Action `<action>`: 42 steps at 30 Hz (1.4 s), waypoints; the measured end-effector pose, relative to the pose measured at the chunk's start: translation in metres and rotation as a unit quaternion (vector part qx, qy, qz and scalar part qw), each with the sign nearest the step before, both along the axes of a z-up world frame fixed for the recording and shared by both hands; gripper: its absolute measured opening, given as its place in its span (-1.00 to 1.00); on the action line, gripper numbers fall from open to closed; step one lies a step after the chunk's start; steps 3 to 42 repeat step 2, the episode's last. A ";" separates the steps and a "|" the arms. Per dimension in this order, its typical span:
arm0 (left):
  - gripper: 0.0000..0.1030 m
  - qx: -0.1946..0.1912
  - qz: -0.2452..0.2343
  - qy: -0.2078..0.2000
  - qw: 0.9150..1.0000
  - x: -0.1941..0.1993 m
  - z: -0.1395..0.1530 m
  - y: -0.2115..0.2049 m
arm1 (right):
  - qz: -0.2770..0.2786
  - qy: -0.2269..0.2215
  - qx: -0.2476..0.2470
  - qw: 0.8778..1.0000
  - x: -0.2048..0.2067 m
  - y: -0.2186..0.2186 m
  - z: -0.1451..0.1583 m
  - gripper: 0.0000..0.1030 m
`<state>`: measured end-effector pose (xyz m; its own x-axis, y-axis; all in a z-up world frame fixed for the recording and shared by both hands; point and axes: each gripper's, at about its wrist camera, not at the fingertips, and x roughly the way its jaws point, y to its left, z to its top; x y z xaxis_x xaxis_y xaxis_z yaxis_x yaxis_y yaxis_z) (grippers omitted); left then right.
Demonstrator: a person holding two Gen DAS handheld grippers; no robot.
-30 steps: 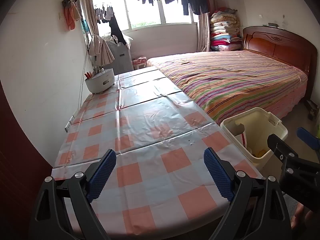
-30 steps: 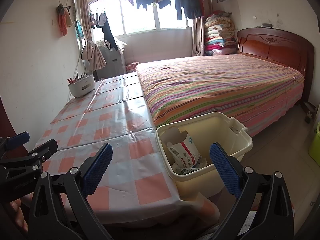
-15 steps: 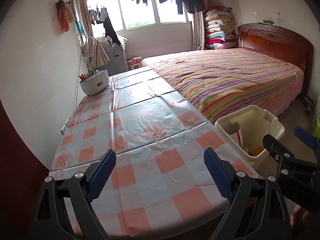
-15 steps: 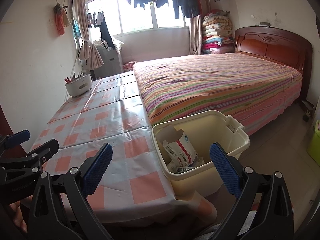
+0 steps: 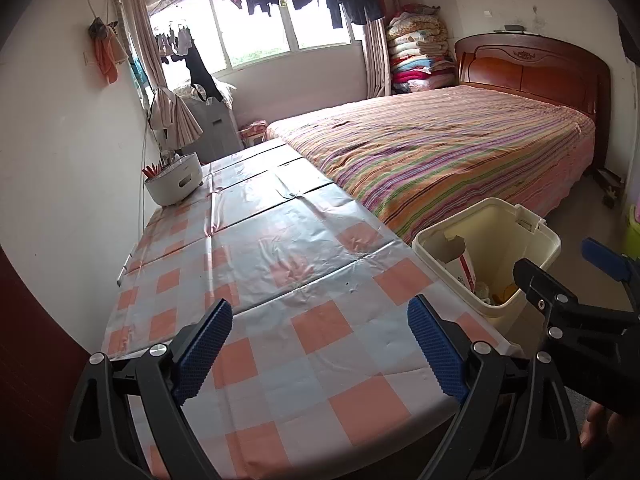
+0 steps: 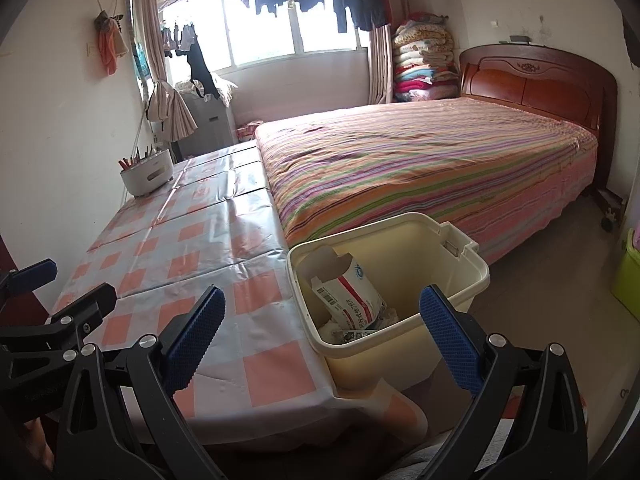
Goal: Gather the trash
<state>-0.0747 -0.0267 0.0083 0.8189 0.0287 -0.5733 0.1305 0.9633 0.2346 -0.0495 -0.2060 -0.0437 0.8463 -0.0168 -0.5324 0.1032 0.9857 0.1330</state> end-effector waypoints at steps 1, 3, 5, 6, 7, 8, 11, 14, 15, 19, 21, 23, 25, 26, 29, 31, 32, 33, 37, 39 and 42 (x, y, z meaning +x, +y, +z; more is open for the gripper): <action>0.69 -0.002 0.001 0.000 1.000 0.000 0.000 0.000 | -0.001 0.001 0.001 1.000 0.000 -0.001 0.000 0.87; 0.69 -0.004 0.001 0.000 1.000 0.000 0.000 0.000 | -0.001 0.002 0.003 1.000 0.001 -0.002 -0.001 0.87; 0.69 -0.004 0.001 0.000 1.000 0.000 0.000 0.000 | -0.001 0.002 0.003 1.000 0.001 -0.002 -0.001 0.87; 0.69 -0.004 0.001 0.000 1.000 0.000 0.000 0.000 | -0.001 0.002 0.003 1.000 0.001 -0.002 -0.001 0.87; 0.69 -0.004 0.001 0.000 1.000 0.000 0.000 0.000 | -0.001 0.002 0.003 1.000 0.001 -0.002 -0.001 0.87; 0.69 -0.004 0.001 0.000 1.000 0.000 0.000 0.000 | -0.001 0.002 0.003 1.000 0.001 -0.002 -0.001 0.87; 0.69 -0.004 0.001 0.000 1.000 0.000 0.000 0.000 | -0.001 0.002 0.003 1.000 0.001 -0.002 -0.001 0.87; 0.69 -0.004 0.001 0.000 1.000 0.000 0.000 0.000 | -0.001 0.002 0.003 1.000 0.001 -0.002 -0.001 0.87; 0.69 -0.004 0.001 0.000 1.000 0.000 0.000 0.000 | -0.001 0.002 0.003 1.000 0.001 -0.002 -0.001 0.87; 0.69 -0.004 0.001 0.000 1.000 0.000 0.000 0.000 | -0.001 0.002 0.003 1.000 0.001 -0.002 -0.001 0.87; 0.69 -0.004 0.001 0.000 1.000 0.000 0.000 0.000 | -0.001 0.002 0.003 1.000 0.001 -0.002 -0.001 0.87; 0.69 -0.004 0.001 0.000 1.000 0.000 0.000 0.000 | -0.001 0.002 0.003 1.000 0.001 -0.002 -0.001 0.87; 0.69 -0.004 0.001 0.000 1.000 0.000 0.000 0.000 | -0.001 0.002 0.003 1.000 0.001 -0.002 -0.001 0.87; 0.69 -0.004 0.001 0.000 1.000 0.000 0.000 0.000 | -0.001 0.002 0.003 1.000 0.001 -0.002 -0.001 0.87; 0.69 -0.004 0.001 0.000 1.000 0.000 0.000 0.000 | -0.001 0.002 0.003 1.000 0.001 -0.002 -0.001 0.87; 0.69 -0.004 0.001 0.000 1.000 0.000 0.000 0.000 | -0.001 0.002 0.003 1.000 0.001 -0.002 -0.001 0.87; 0.69 -0.004 0.001 0.000 1.000 0.000 0.000 0.000 | -0.001 0.002 0.003 1.000 0.001 -0.002 -0.001 0.87; 0.69 -0.004 0.001 0.000 1.000 0.000 0.000 0.000 | -0.001 0.002 0.003 1.000 0.001 -0.002 -0.001 0.87; 0.69 -0.004 0.001 0.000 1.000 0.000 0.000 0.000 | -0.001 0.002 0.003 1.000 0.001 -0.002 -0.001 0.87; 0.69 -0.004 0.001 0.000 1.000 0.000 0.000 0.000 | -0.001 0.002 0.003 1.000 0.001 -0.002 -0.001 0.87; 0.69 -0.004 0.001 0.000 1.000 0.000 0.000 0.000 | -0.001 0.002 0.003 1.000 0.001 -0.002 -0.001 0.87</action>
